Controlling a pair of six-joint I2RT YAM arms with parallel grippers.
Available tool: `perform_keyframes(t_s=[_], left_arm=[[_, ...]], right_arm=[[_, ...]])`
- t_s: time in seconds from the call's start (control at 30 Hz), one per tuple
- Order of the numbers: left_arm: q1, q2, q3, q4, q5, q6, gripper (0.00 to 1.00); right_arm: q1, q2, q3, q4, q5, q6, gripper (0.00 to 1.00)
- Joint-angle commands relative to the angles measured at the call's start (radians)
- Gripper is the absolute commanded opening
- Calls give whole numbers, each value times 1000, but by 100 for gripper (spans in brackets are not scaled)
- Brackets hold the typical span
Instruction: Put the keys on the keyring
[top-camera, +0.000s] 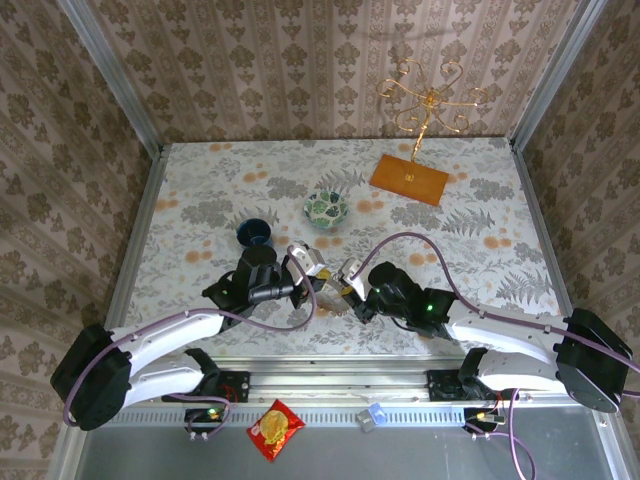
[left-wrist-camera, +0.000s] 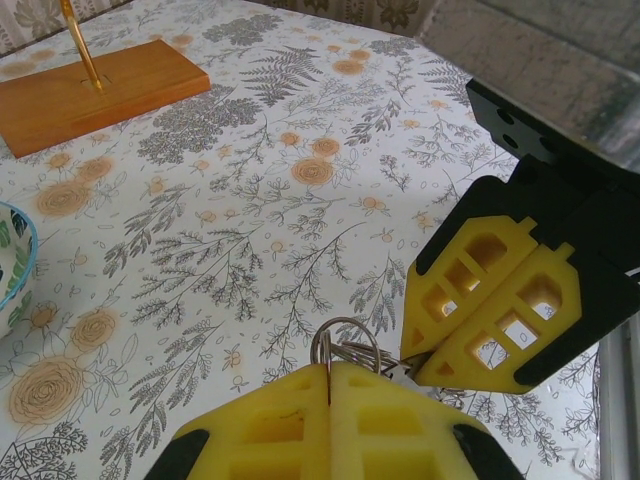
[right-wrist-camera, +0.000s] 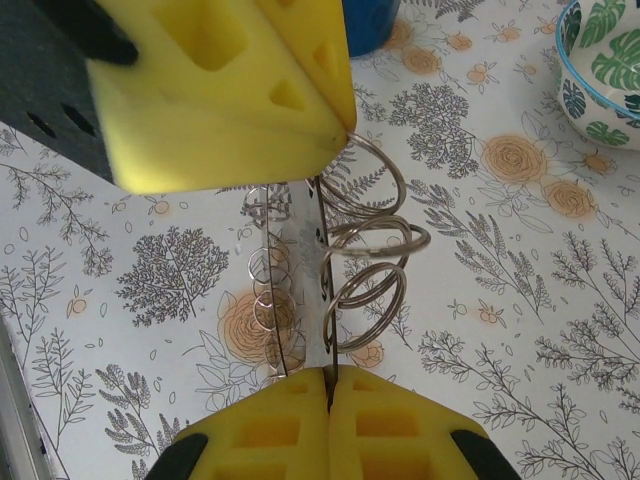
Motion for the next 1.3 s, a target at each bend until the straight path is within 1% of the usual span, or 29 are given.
perform_keyframes(t_s=[0.0, 0.1, 0.17, 0.27, 0.37, 0.53, 0.57, 0.7, 0.83, 0.97, 1.27], left_arm=[[-5, -22, -8, 57, -13, -34, 0], [-6, -30, -16, 70, -6, -38, 0], [-6, -35, -18, 75, 0, -37, 0], [-6, -41, -20, 77, 7, -35, 0], [-6, -44, -24, 83, 11, -36, 0], [-6, -53, -32, 88, 1, -32, 0], [-6, -56, -35, 89, -5, -31, 0], [-6, -68, -47, 97, -25, -18, 0], [-11, -76, -53, 83, -62, 8, 0], [-22, -76, -56, 76, -99, 29, 0], [-28, -82, -51, 72, -99, 34, 0]], right_arm=[[11, 7, 16, 42, -2, -1, 2], [11, 18, 5, 58, -13, 2, 19], [11, 29, -5, 78, -11, 2, 23], [11, 54, -5, 92, -11, 0, 24], [11, 70, 6, 100, -22, 0, 21], [11, 55, 18, 102, -23, -8, 2], [11, 46, 18, 101, -24, -9, 0], [11, 12, 22, 90, -20, -6, 0], [11, -5, 50, 32, 24, 30, 0], [11, -14, 59, 24, 9, 48, 0], [11, -6, 74, -2, 33, 71, 0]])
